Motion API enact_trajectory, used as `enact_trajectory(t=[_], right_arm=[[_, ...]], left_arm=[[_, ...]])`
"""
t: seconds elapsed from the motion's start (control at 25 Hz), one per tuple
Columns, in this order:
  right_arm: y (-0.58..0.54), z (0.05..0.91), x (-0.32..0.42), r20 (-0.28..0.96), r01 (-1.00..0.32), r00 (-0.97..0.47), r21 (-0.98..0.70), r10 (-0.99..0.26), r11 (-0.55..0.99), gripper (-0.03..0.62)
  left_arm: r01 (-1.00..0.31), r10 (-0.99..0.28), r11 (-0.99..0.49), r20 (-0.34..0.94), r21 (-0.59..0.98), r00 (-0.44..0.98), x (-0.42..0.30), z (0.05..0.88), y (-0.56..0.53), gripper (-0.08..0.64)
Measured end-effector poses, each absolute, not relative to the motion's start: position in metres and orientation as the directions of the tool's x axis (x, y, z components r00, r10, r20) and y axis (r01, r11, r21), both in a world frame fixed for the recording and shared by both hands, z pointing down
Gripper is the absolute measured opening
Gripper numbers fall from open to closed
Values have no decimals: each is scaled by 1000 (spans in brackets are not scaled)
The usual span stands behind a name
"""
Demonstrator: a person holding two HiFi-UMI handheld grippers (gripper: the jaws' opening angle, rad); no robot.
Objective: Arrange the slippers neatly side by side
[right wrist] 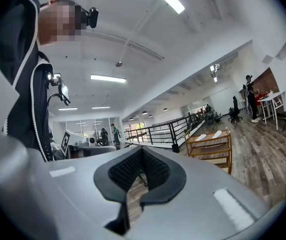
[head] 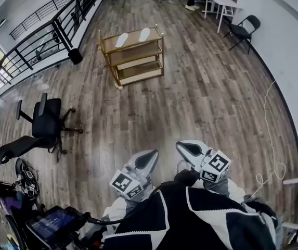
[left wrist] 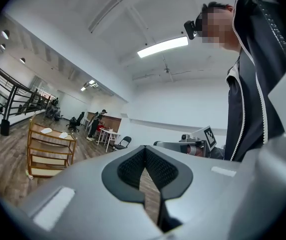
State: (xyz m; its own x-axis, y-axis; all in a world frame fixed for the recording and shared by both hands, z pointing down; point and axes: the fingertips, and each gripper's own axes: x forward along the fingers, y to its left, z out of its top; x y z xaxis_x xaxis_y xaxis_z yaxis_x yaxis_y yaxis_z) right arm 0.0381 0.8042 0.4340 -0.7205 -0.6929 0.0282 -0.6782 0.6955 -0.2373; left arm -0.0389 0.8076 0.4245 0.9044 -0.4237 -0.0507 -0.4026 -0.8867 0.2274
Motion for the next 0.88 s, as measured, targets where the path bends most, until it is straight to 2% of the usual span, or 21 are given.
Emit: enact_trajectory(t=[0.36,0.64,0.88], right_arm=[[679,437,90,-3,-635,-755,-242,-655,733,5],[590,430,144,7,-608,-785,-207,-620,767,5],[534,441,168,24,-582,-803,-247,-596,775,5]], left_arm=[[-462,-481,-858,-39,226,876,11,424,689,20],[-503,-521,-838,-35,214,853,65,420,602,20],[-513,-533,-830,-39,218,845,94,424,553,20]])
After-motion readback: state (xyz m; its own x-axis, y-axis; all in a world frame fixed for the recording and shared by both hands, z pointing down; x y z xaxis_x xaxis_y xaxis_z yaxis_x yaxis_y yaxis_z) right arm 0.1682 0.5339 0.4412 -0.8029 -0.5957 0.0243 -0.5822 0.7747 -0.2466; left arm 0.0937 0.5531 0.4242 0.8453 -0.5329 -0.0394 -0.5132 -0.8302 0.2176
